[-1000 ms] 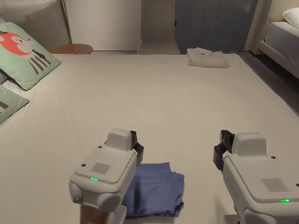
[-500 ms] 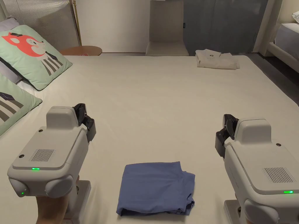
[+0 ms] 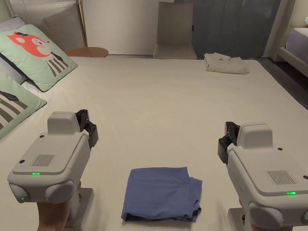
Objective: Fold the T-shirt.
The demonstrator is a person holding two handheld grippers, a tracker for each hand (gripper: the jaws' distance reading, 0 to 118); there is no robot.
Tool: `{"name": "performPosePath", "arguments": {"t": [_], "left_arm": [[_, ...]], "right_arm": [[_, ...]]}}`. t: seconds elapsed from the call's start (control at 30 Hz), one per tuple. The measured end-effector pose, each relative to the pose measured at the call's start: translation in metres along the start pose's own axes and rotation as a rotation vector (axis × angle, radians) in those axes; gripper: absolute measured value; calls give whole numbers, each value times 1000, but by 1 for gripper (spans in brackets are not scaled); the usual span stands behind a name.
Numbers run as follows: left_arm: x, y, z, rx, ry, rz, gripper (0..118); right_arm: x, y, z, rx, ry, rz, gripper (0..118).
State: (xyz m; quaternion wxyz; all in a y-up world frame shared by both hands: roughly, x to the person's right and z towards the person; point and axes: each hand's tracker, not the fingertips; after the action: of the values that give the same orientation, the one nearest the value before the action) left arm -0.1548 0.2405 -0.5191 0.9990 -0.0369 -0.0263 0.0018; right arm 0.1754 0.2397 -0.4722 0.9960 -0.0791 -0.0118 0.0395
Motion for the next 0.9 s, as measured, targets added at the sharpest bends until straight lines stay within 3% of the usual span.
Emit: {"name": "performPosePath", "arguments": {"t": [0.33,0.6,0.67,0.9], "left_arm": [[-8,-13,0,-37,-16,21,0],[-11,-33,-3,-143,-58,51,0],[-11,-41,-6,-191,-65,67,0],[-9,-77,-31,-513,-181,200,0]], "right_arm": [[-46,-76,-52,-388,179,7,1],[-75,-131,-82,-628,236,84,1],[-78,-140,-84,-702,210,110,1],[-69,-134,-85,-697,232,39,1]]}}
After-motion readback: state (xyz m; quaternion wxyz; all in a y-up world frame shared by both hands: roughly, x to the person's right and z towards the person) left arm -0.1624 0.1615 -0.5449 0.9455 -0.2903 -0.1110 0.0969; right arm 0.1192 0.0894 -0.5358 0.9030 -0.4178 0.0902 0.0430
